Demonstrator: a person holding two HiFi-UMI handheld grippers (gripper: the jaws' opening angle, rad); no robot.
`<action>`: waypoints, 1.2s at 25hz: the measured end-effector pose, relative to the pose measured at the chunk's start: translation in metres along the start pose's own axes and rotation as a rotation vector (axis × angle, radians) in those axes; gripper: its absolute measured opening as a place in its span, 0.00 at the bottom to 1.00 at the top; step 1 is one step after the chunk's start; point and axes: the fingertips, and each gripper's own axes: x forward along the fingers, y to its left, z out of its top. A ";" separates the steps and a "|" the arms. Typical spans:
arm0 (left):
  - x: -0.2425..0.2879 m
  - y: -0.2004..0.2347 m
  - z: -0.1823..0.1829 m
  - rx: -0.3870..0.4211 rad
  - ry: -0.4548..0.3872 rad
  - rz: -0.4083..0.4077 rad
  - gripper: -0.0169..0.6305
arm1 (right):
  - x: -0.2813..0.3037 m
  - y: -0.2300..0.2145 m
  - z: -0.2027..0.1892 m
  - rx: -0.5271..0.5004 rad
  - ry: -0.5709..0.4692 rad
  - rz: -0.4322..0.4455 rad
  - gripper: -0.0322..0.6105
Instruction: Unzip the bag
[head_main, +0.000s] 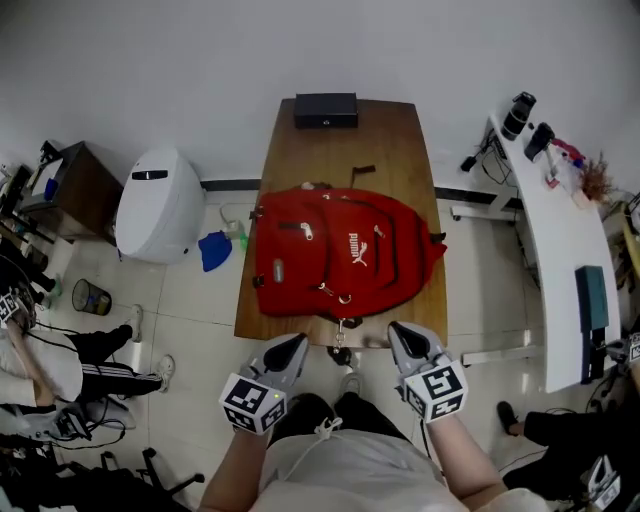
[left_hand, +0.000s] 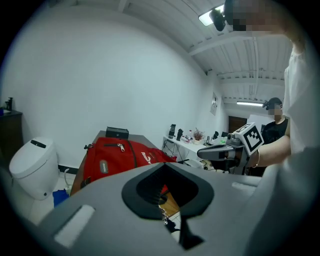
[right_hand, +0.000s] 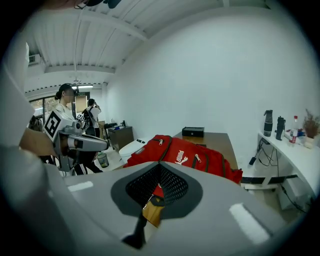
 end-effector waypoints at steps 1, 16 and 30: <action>0.006 0.005 -0.002 -0.001 0.015 0.001 0.04 | 0.007 -0.002 -0.002 0.009 0.011 0.002 0.06; 0.092 0.068 -0.073 -0.042 0.245 -0.127 0.04 | 0.116 0.045 -0.128 0.201 0.389 0.033 0.17; 0.114 0.080 -0.105 -0.059 0.321 -0.214 0.04 | 0.154 0.038 -0.175 0.204 0.562 -0.112 0.16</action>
